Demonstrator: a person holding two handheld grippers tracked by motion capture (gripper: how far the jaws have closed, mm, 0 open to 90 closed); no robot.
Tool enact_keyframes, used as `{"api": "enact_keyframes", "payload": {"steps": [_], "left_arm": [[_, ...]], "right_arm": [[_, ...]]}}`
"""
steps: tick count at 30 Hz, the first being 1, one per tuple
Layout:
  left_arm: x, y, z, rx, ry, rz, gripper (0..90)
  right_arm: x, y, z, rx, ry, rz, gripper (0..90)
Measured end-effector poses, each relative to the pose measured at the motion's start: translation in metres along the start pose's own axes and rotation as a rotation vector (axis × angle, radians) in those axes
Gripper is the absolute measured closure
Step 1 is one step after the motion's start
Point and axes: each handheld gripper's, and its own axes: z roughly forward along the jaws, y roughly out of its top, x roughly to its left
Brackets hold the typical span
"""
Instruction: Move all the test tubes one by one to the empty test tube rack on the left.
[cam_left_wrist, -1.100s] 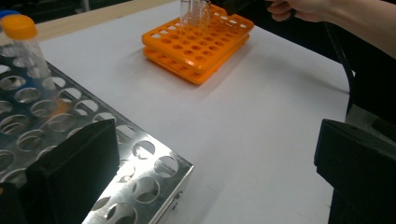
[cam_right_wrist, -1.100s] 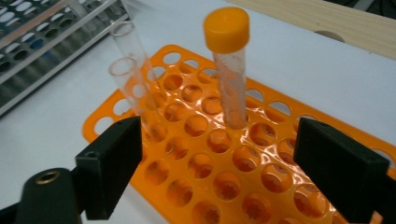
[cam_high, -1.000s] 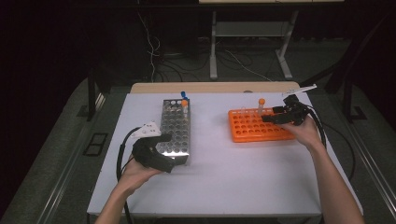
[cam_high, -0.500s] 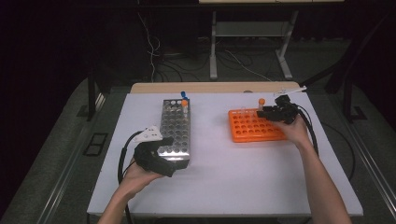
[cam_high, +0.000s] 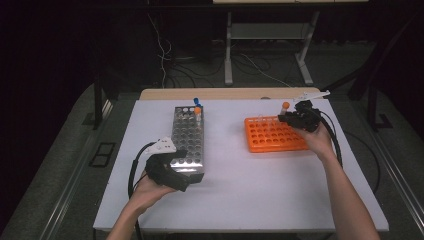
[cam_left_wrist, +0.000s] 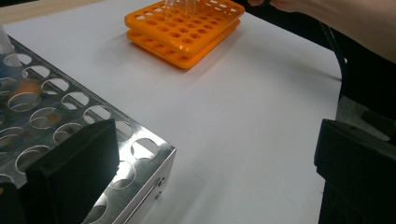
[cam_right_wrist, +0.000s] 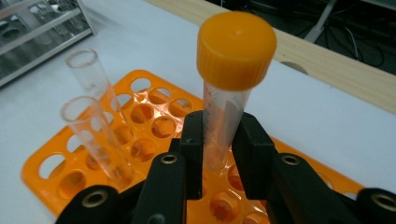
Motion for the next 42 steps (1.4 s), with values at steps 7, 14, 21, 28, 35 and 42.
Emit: {"api": "enact_keyframes", "payload": {"steps": [7, 14, 21, 28, 35, 42], "left_arm": [[-0.002, 0.001, 0.004, 0.001, -0.006, 0.008, 0.0], [-0.004, 0.005, 0.007, 0.008, -0.01, 0.018, 0.0], [-0.007, 0.008, 0.01, 0.014, -0.018, 0.029, 0.0], [-0.009, 0.011, 0.012, 0.015, -0.024, 0.04, 0.0], [-0.012, 0.015, 0.017, 0.017, -0.034, 0.047, 0.0], [-0.013, 0.02, 0.021, 0.028, -0.042, 0.057, 0.0]], "right_arm": [[0.002, 0.007, -0.027, -0.024, 0.004, 0.004, 73.6], [0.011, 0.011, -0.055, -0.027, 0.03, -0.006, 73.7], [0.028, 0.012, -0.083, -0.021, 0.078, -0.031, 73.7], [0.057, 0.008, -0.099, -0.006, 0.151, -0.072, 73.7], [0.089, -0.002, -0.099, 0.023, 0.24, -0.128, 73.7], [0.113, -0.013, -0.084, 0.058, 0.315, -0.156, 73.7]]}}
